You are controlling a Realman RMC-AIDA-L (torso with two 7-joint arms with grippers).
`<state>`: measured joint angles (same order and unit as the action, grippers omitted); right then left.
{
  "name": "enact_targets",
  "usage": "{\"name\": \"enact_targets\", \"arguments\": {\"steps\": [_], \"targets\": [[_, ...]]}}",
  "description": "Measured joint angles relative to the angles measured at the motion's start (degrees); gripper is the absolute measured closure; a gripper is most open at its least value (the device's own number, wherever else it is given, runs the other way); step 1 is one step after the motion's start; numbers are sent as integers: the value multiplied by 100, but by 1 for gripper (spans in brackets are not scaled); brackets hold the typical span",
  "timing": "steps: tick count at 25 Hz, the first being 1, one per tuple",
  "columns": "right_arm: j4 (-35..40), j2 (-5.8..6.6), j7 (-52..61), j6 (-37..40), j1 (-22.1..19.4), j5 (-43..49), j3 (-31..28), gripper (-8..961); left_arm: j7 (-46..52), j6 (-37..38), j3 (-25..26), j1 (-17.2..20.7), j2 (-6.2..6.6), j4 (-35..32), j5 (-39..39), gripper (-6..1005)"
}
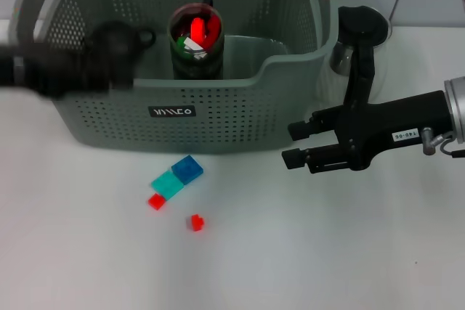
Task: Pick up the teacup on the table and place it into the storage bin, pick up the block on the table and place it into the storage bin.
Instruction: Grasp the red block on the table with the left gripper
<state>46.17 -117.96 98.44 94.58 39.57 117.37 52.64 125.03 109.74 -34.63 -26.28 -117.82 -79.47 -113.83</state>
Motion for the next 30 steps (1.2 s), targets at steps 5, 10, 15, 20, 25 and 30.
{"name": "enact_targets", "arguments": {"steps": [5, 10, 15, 20, 25, 30], "targets": [[-3, 1, 0, -4, 19, 3, 3, 343, -115, 28, -767, 64, -186, -61, -1115, 568], [-3, 1, 36, -3, 21, 5, 0, 344, -50, -348, -1376, -88, -474, -142, -2169, 569], [-3, 1, 53, -5, 10, 5, 0, 344, 293, -724, -2069, -243, -622, -224, -3151, 570], [-3, 1, 52, -18, 12, 5, 0, 344, 956, -1382, -3025, -270, -644, -197, -3796, 571], [-3, 1, 40, -25, 15, 5, 0, 344, 1446, -1639, -3736, -347, -646, -49, -4134, 572], [-3, 1, 26, -34, 22, 5, 0, 343, 1761, -1747, -4241, -372, -646, -5, -4350, 573]]}}
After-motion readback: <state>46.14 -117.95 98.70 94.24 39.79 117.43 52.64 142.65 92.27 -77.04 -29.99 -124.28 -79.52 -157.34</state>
